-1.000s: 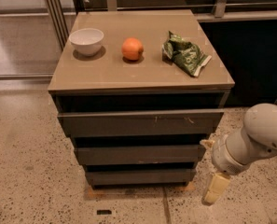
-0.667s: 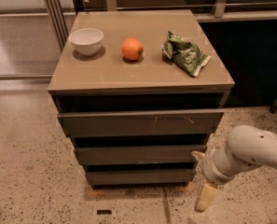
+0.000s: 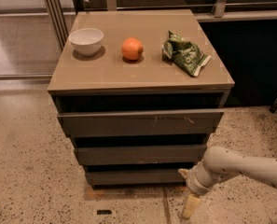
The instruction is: Open bottom drawer
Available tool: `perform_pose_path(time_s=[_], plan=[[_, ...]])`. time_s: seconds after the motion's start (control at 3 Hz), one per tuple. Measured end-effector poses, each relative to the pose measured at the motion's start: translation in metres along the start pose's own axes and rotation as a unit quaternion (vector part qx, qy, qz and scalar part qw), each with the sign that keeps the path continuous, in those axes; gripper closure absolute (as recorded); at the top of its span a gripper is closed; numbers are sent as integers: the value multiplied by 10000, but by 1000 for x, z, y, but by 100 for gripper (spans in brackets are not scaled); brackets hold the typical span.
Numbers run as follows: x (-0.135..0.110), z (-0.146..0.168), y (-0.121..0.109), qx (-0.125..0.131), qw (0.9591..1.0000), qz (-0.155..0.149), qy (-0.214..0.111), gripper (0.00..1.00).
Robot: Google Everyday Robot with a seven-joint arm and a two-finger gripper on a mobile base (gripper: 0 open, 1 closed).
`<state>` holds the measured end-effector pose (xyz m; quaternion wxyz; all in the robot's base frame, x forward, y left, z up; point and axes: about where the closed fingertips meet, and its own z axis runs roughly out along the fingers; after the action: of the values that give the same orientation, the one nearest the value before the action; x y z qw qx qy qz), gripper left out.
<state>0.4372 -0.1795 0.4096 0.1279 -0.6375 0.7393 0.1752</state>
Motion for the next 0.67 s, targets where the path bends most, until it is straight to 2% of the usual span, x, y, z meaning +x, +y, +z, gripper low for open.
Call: perform_pose_path(time_s=[0.33, 0.67], plan=[[7, 28, 14, -258, 9996, 115, -80, 0], [7, 29, 14, -258, 9996, 115, -80, 0]])
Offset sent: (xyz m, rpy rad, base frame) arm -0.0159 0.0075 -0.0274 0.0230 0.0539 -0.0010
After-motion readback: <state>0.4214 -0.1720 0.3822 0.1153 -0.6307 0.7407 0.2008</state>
